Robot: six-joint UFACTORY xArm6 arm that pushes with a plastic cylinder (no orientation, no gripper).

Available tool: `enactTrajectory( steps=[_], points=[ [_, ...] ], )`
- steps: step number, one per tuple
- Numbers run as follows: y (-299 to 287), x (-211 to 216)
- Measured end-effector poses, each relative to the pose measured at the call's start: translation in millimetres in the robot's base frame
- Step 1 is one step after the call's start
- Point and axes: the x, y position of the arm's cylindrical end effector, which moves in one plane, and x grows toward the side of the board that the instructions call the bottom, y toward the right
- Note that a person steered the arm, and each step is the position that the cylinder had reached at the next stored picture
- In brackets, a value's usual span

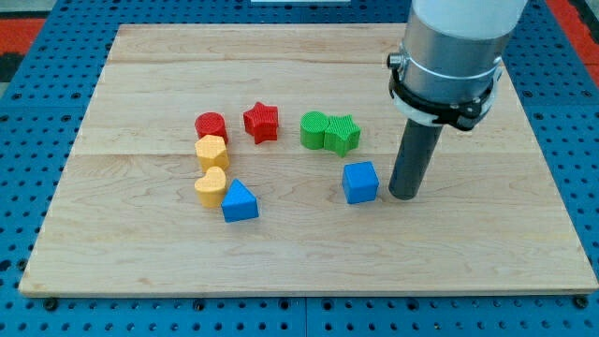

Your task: Slightly push the green star towards the down

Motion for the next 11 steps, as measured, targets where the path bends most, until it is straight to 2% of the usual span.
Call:
enactTrajectory(
  steps=[1, 3, 4, 5, 6, 7, 8, 9, 11],
  points=[
    [-13.1, -17.3],
    [-77.2, -13.4],
    [-75.6, -9.3],
    [-23.5, -10.1],
    [56.0, -55.9],
    [37.8, -123.8],
    [-17.0, -141.8],
    [-41.9, -127.0],
    [-43.0, -93.8]
  ],
)
